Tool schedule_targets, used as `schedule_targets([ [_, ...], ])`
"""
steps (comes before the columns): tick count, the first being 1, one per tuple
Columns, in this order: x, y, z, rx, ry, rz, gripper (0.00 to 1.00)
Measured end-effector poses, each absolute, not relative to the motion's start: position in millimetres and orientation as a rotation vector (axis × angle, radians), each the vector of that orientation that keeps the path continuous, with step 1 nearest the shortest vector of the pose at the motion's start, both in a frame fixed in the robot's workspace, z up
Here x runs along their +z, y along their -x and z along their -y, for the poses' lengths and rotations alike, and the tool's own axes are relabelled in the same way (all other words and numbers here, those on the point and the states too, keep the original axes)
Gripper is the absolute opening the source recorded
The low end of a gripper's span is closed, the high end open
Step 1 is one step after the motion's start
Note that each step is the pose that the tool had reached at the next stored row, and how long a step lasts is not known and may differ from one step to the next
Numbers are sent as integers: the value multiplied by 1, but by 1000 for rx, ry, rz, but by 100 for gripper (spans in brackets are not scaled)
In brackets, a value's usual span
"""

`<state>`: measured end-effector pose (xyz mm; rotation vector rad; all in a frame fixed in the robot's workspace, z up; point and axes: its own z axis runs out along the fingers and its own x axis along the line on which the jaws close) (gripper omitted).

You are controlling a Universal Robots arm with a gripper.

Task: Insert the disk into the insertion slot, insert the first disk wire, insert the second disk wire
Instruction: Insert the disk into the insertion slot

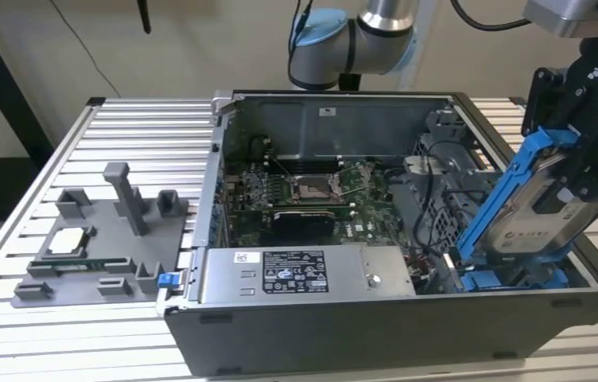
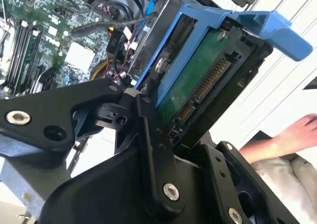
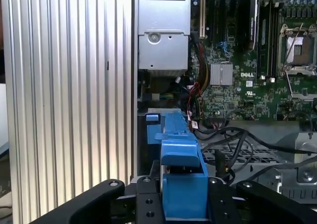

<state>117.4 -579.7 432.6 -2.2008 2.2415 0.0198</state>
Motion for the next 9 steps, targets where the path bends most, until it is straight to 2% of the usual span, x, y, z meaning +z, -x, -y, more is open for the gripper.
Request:
schedule_targets([
  [9, 418, -118, 578, 29, 2197, -2237, 0],
])
